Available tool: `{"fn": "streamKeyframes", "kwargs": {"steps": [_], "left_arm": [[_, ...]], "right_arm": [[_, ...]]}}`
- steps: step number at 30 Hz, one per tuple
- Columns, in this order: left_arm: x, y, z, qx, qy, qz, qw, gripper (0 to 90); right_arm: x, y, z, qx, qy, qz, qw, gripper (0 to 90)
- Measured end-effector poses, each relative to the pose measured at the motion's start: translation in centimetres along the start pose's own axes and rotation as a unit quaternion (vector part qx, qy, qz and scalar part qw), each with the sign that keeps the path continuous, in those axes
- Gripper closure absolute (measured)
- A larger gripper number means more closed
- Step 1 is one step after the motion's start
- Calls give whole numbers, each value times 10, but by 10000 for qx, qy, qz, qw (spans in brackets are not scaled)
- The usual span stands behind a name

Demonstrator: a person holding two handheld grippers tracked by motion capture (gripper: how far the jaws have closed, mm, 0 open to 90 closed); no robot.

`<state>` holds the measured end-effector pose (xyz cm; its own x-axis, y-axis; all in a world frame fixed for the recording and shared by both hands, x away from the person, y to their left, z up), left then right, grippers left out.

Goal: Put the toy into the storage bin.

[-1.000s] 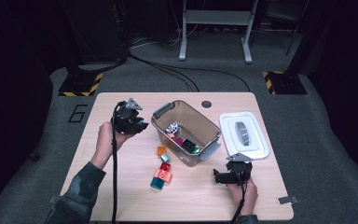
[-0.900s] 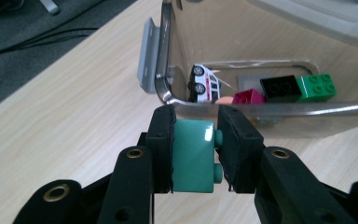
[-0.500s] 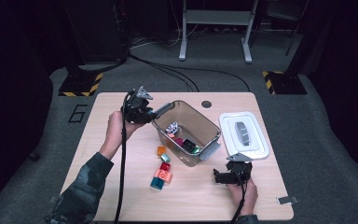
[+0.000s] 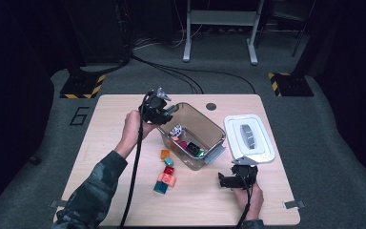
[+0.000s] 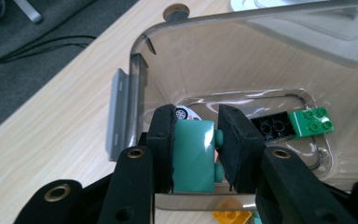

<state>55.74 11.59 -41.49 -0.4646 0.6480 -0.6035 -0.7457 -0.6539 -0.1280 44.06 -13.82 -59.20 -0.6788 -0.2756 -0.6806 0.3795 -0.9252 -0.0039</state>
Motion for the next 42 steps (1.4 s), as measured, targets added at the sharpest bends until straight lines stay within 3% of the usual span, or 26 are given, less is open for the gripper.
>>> {"fn": "streamKeyframes", "kwargs": {"steps": [6,13,19,27,34,42], "left_arm": [[2,3,-17,147,-190,67,9997,671],[16,3,-29,189,-478,62,9987,671],[23,1,-34,292,-650,176,9973,670],[26,0,-35,302,-700,204,9969,658],[28,-2,-29,252,-666,296,9970,445],[33,7,1,203,-208,265,9992,234]], "right_arm": [[0,0,0,-6,0,0,10000,2],[0,0,0,13,10,-18,10000,7],[0,0,0,12,10,-13,10000,8],[0,0,0,15,13,-16,10000,9],[0,0,0,13,13,-21,10000,11],[0,0,0,17,16,-24,10000,12]]}}
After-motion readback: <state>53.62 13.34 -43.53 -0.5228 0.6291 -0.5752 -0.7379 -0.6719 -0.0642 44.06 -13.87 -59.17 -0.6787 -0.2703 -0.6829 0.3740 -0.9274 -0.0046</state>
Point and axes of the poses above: each handheld gripper's, and its own axes: z roughly backward along the jaws, x roughly out of its underside, y roughly to its right, the point moved 9 cm from there along -z, roughly forward along the jaws, and after that the axes turned 3 degrees about -y, right-handed, at the moved point
